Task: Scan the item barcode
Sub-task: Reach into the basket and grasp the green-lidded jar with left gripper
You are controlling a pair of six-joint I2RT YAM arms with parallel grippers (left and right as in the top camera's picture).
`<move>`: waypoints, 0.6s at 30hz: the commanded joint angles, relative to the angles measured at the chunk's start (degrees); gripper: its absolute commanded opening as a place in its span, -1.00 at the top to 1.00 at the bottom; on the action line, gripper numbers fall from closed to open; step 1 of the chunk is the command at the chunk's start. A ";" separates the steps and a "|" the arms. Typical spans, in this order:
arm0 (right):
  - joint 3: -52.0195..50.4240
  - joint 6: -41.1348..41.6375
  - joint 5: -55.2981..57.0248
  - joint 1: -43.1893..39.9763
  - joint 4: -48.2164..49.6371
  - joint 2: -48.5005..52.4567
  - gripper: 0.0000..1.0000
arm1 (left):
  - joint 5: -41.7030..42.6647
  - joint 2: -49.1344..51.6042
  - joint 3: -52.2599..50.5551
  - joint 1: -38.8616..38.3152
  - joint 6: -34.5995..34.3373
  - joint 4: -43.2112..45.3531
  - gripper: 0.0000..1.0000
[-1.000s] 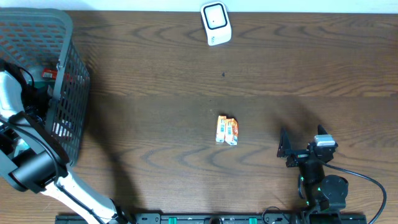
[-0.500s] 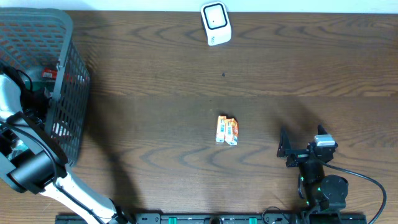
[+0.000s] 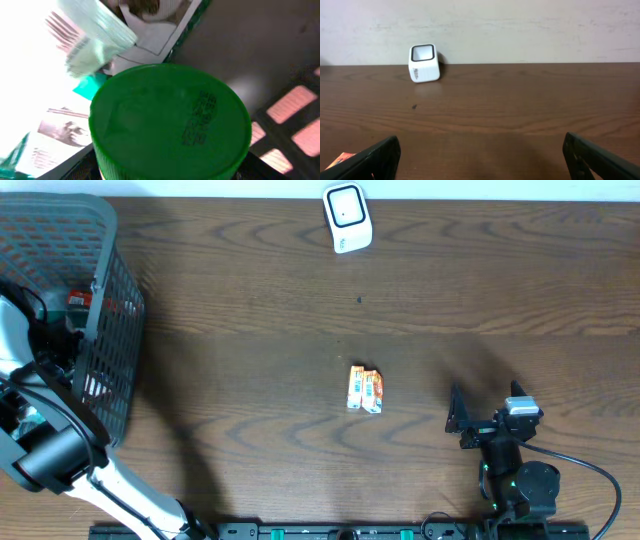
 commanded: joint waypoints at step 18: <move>-0.07 -0.66 -0.48 0.35 -0.17 -0.04 -0.99 | 0.74 -2.71 -9.88 0.35 -2.86 8.55 -0.58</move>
